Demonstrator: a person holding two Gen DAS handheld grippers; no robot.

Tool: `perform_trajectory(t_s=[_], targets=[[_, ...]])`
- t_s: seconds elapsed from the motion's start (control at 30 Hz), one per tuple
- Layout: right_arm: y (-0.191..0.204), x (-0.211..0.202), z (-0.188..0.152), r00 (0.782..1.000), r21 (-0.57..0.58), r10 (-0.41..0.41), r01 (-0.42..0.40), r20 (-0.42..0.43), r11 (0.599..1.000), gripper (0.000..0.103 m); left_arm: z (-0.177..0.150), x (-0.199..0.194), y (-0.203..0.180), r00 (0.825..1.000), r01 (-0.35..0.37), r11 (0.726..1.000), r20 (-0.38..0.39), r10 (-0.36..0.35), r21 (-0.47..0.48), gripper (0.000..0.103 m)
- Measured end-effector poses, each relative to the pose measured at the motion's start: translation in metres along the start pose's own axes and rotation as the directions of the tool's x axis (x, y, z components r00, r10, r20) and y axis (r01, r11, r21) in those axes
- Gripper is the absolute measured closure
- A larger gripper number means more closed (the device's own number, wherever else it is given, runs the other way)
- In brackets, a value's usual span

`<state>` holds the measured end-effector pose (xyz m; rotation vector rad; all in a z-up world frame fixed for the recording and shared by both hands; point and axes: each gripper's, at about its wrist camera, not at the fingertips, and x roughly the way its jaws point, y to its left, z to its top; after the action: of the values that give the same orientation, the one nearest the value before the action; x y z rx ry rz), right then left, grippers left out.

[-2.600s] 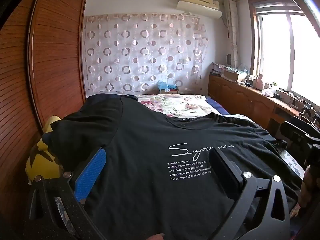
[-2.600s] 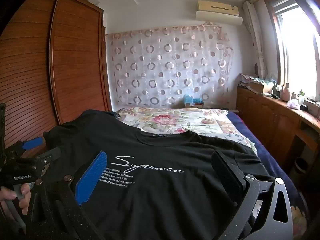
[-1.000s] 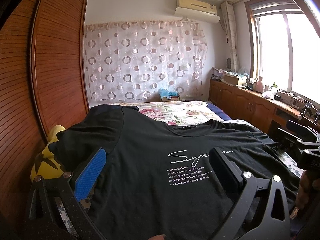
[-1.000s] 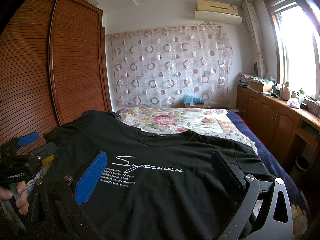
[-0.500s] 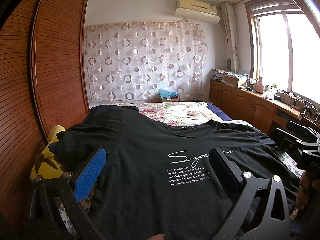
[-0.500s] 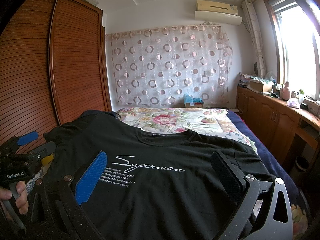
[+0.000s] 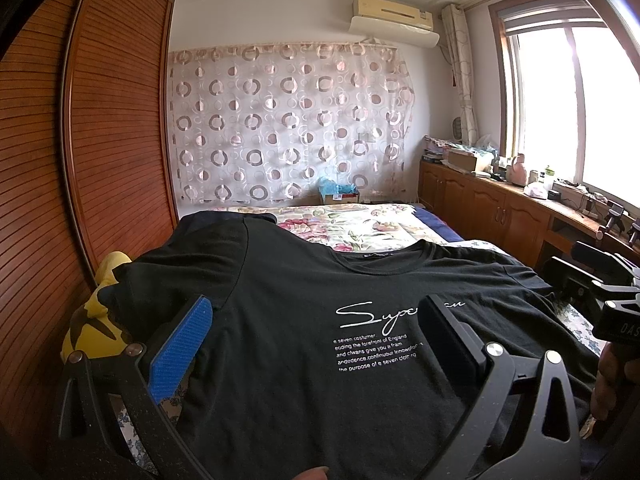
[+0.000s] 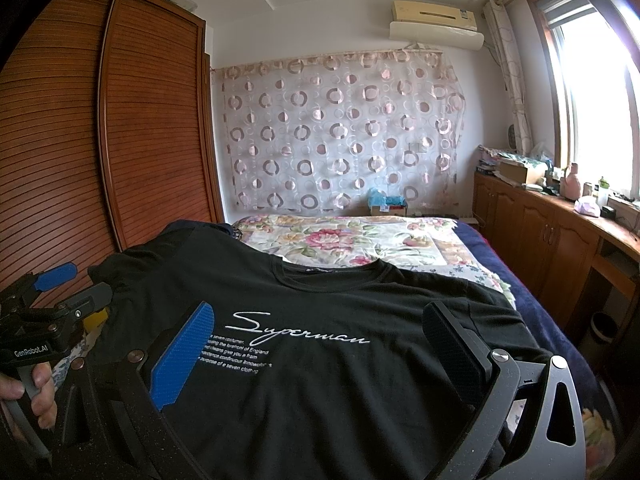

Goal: Fold small clothes

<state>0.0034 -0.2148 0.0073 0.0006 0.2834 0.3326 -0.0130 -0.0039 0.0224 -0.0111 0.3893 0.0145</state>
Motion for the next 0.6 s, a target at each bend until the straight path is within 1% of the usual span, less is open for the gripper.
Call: perform_trajectory(t_s=[0.43, 0.6], targets=[[0.0005, 0.0006, -0.0002, 1.000, 0.000, 0.002, -0.002, -0.003, 1.000, 0.000, 0.0000, 0.0003, 0.0005, 1.000, -0.002, 1.000, -0.002, 0.002, 0.002, 0.000], [0.0048, 0.0038, -0.0015, 1.000, -0.007, 0.018, -0.018, -0.018, 1.000, 0.000, 0.0019, 0.0014, 0.0048, 1.000, -0.008, 1.000, -0.025, 0.008, 0.013, 0.000]])
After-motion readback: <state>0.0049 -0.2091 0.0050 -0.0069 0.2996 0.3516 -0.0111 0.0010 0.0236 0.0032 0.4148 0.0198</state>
